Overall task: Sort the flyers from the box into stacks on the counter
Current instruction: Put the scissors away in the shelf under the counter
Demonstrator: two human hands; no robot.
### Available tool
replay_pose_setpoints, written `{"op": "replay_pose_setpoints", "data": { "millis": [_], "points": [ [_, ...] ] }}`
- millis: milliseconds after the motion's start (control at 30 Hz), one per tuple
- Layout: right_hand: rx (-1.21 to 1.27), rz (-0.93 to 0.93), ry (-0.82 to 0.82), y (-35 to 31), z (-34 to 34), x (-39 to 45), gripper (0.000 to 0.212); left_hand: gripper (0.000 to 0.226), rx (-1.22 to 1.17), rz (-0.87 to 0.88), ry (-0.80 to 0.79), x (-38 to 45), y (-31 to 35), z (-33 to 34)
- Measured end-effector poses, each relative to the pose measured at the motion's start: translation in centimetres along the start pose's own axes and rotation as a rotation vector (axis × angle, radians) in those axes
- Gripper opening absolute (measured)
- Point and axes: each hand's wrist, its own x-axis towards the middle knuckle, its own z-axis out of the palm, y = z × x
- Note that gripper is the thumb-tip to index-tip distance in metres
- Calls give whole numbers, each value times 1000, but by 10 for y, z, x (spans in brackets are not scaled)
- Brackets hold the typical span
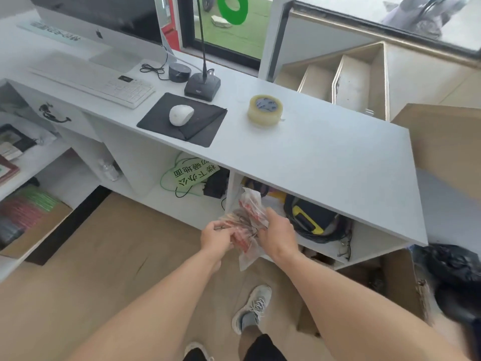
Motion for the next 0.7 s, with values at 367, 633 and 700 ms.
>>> {"op": "replay_pose_setpoints", "data": {
  "millis": [367, 633, 700],
  "points": [
    [277, 360, 92, 72, 47, 28, 37, 31, 503, 299, -62, 25, -54, 24],
    [357, 331, 294, 129, 90, 116, 28, 40, 892, 696, -184, 125, -92, 72],
    [350, 302, 330, 139, 100, 140, 30, 45, 948, 739, -177, 151, -92, 85]
  ]
}}
